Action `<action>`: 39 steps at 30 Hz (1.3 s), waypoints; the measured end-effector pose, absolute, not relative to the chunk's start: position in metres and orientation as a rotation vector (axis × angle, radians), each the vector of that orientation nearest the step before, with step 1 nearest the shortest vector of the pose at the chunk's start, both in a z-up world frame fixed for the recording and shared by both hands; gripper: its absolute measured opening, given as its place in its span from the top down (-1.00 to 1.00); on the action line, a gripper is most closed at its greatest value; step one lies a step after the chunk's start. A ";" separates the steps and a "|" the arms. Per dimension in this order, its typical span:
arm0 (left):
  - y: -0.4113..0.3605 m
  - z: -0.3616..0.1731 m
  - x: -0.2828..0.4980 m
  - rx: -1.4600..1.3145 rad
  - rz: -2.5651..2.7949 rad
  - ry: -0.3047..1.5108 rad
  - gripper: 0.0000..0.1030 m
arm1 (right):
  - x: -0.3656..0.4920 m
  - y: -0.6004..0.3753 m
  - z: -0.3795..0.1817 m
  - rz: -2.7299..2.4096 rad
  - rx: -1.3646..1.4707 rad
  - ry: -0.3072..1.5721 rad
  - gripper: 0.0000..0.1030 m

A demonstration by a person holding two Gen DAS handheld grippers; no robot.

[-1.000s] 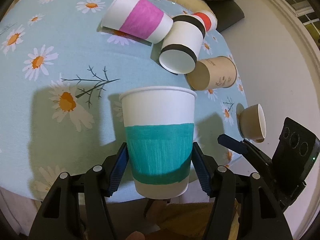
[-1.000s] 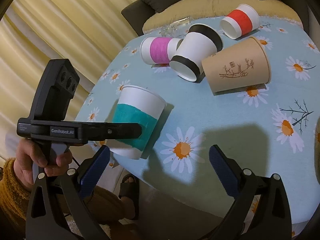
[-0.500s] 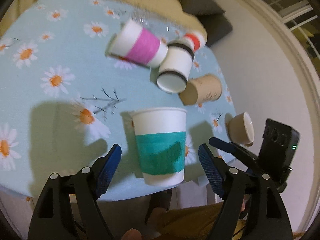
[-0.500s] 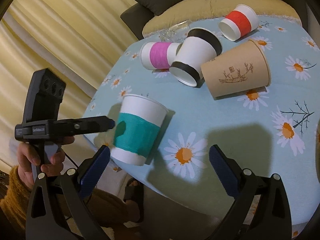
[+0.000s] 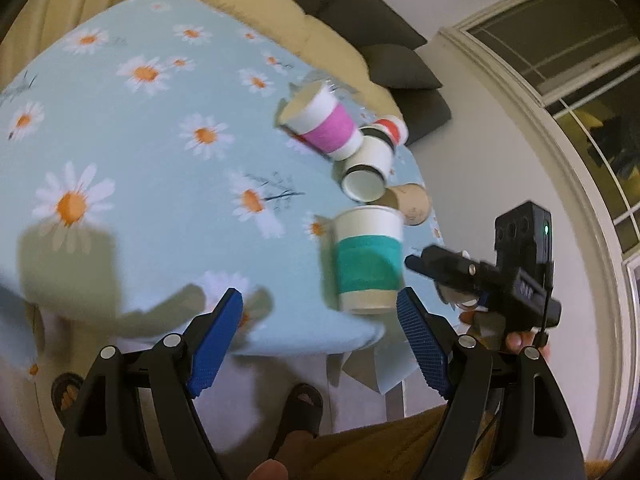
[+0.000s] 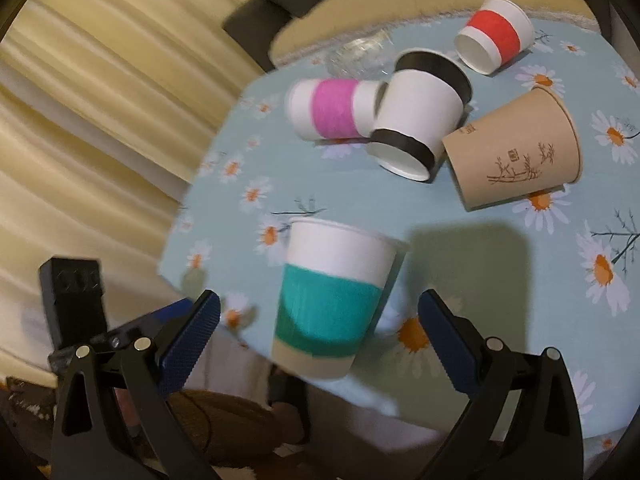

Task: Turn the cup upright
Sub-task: 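Carry the teal cup toward the right tool while the right tool approaches it, then grasp the teal cup with the right gripper while the left gripper releases it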

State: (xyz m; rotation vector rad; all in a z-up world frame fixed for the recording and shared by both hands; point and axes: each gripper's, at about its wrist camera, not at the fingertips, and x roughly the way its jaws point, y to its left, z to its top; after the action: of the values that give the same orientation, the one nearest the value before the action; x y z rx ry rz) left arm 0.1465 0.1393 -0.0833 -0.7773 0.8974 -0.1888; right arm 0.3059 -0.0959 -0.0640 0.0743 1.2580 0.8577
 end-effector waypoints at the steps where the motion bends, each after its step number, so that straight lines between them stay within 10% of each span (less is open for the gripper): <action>1: 0.141 -0.085 0.147 -0.771 -0.187 0.904 -0.50 | 0.307 -0.092 -0.066 0.837 0.055 1.272 -0.90; 23: 0.151 -0.076 0.148 -0.768 -0.217 0.875 -0.50 | 0.323 -0.062 -0.082 0.608 -0.020 1.473 -0.29; 39: 0.148 -0.071 0.148 -0.657 -0.118 0.861 -0.51 | 0.226 -0.093 -0.013 0.765 -0.033 0.841 -0.28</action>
State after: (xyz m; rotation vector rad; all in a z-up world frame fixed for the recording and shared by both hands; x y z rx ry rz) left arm 0.1476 0.1476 -0.0714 -0.6574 0.8613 -0.1181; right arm 0.2259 -0.0930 -0.0134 -0.0330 0.8406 0.7650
